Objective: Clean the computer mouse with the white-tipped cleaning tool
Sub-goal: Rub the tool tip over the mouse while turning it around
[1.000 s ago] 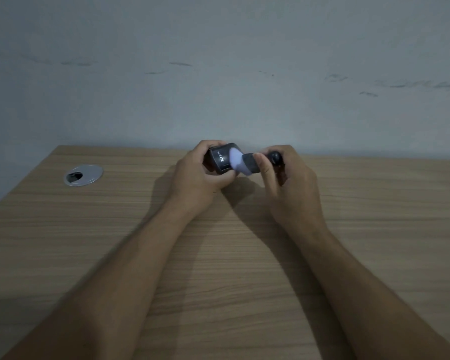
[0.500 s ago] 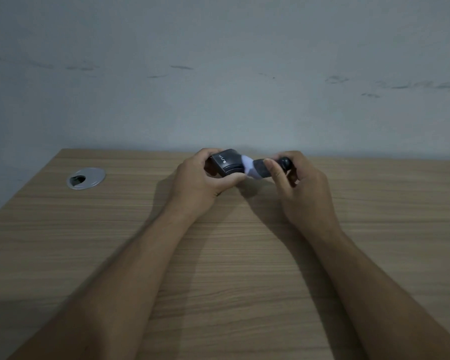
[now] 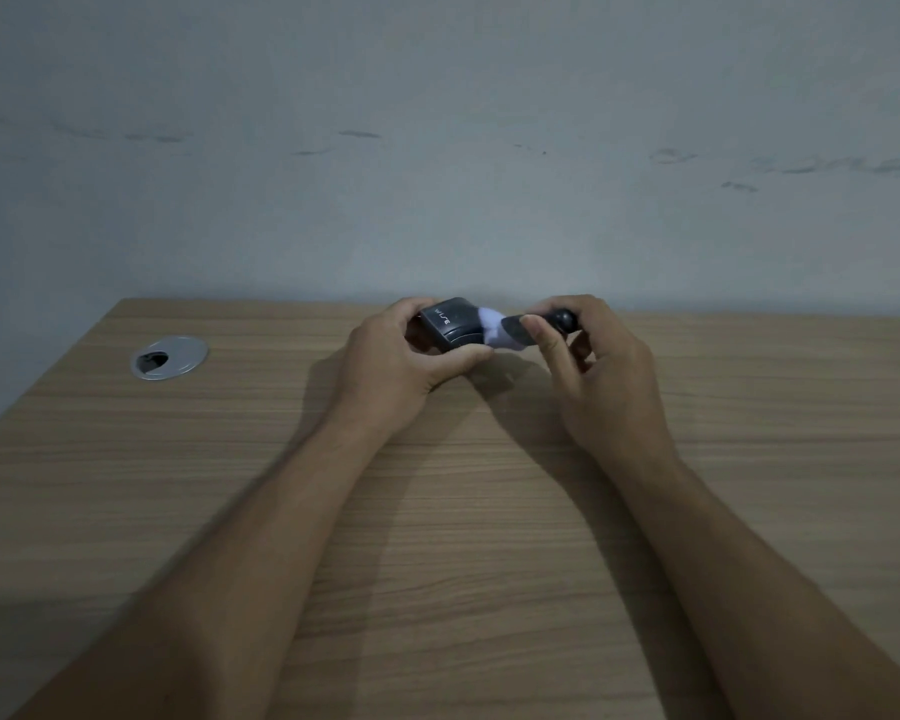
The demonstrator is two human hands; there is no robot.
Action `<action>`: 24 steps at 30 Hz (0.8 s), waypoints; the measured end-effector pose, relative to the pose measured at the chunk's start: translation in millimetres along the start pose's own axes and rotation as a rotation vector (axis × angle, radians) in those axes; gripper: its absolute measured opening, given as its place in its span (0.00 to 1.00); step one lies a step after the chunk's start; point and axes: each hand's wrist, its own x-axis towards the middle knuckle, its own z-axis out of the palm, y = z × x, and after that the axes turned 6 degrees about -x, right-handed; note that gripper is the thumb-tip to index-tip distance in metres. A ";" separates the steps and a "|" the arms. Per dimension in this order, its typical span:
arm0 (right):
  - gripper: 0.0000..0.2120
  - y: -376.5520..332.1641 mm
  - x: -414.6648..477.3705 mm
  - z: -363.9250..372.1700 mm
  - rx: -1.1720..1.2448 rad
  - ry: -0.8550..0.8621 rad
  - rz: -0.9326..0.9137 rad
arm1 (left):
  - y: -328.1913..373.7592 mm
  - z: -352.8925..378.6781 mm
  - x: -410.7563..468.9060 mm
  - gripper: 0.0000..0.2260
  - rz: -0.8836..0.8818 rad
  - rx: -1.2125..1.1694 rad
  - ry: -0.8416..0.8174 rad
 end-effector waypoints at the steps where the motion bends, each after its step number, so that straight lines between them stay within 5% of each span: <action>1: 0.07 -0.9 -0.8 -0.5 0.010 -0.002 -0.002 | 0.6 0.1 -0.1 0.24 -0.002 -0.001 -0.005; 8: 0.07 -36.5 -11.6 15.8 0.091 -0.088 -0.246 | -2.4 -1.6 1.0 0.35 0.019 0.013 -0.037; 19: 0.08 -3.1 1.1 -0.3 0.001 0.076 0.113 | 2.4 -0.3 -5.3 0.27 0.160 0.036 -0.077; 24: 0.11 -28.4 -1.9 1.4 0.023 0.120 -0.113 | 4.0 4.0 -7.2 0.39 0.197 0.250 -0.082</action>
